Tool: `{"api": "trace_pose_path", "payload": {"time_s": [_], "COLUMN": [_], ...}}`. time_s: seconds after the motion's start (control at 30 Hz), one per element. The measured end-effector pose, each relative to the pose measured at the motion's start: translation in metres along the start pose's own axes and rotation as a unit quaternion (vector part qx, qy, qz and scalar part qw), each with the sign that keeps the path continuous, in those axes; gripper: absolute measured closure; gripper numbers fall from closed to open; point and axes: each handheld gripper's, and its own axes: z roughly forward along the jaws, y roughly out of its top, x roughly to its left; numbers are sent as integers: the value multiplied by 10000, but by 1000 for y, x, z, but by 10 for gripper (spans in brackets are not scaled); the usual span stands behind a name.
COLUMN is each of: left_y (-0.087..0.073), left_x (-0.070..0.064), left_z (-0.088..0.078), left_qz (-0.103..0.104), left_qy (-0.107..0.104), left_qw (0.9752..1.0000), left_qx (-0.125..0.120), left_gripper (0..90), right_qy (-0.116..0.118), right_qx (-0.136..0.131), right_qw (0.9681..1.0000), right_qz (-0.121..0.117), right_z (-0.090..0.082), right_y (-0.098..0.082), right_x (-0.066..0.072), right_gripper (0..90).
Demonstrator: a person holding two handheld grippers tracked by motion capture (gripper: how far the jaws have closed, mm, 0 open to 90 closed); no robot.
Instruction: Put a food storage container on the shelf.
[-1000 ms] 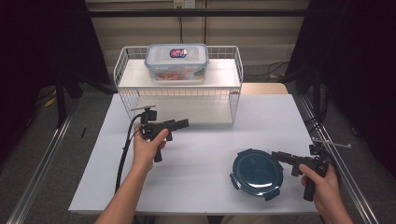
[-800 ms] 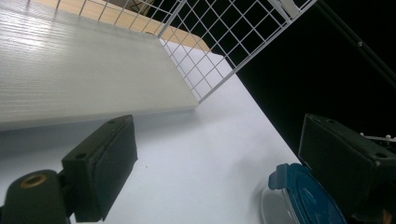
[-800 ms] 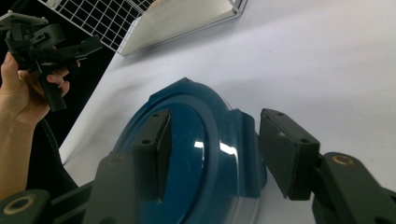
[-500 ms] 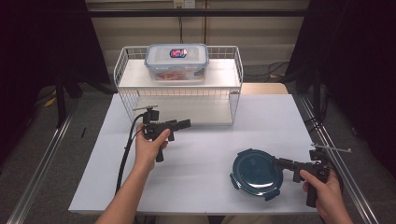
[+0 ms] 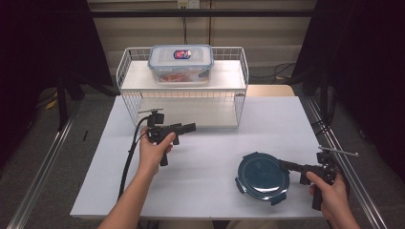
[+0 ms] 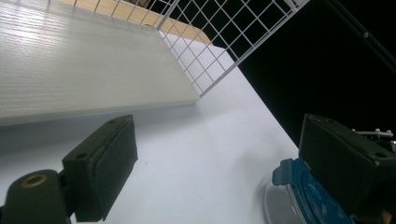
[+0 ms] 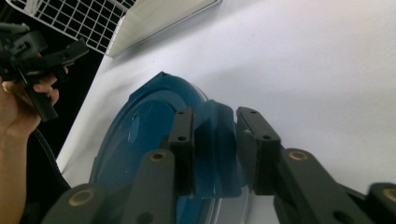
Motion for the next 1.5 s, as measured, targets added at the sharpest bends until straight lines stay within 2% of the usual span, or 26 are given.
{"api": "trace_pose_path", "payload": {"time_s": [0.17, 0.43, 0.57, 0.7, 0.77, 0.8, 0.83, 0.87, 0.93, 1.0, 1.03, 1.17, 1.33, 1.5], "left_y": [0, -2, -2, -1, -1, -1, -1, -1, -2, -1, -1, -1, -1, 0], "left_x": [0, -1, -1, 0, 0, 0, 0, 0, -1, -1, -1, -1, -2, -3], "left_z": [0, 2, 3, 2, 1, 1, 1, 1, 1, 0, -1, -4, -3, -2], "left_qz": [23, 34, 34, 43, 50, 58, 40, 47, 36, 70, 47, 78, 72, 56], "left_qy": [-1, 9, 17, 36, 40, 41, 43, 51, 51, 39, 51, 67, 31, 3], "left_qw": [10000, 10000, 10000, 9999, 9999, 9999, 9999, 9999, 9999, 9999, 9999, 9999, 10000, 10000], "left_qx": [20, 73, 81, 94, 98, 95, 88, 103, 102, 118, 107, 91, 58, 19], "left_gripper": [115, 115, 115, 115, 115, 115, 115, 115, 115, 115, 115, 115, 115, 116], "right_qy": [-107, -127, -163, -88, 79, 156, 368, 438, 246, 207, 113, 48, -9, -115], "right_qx": [26, -120, -191, -210, -249, -269, -569, -455, -209, -98, -60, -124, -16, -123], "right_qw": [9999, 9997, 9996, 9997, 9995, 9994, 9975, 9978, 9994, 9995, 9995, 9996, 9995, 9994], "right_qz": [29, 172, 124, 29, 152, 174, 182, 224, -81, -213, -286, -250, -324, -303], "right_z": [1, 9, 16, 23, 25, 26, 23, 24, 32, 37, 39, 31, 16, -4], "right_y": [3, 8, 15, 19, 21, 21, 24, 28, 28, 26, 26, 26, 15, 7], "right_x": [3, 3, 4, 4, 3, 2, 1, 1, 10, 19, 22, 19, 19, 14], "right_gripper": [692, 690, 689, 688, 687, 758, 900, 900, 900, 900, 900, 900, 900, 900]}}
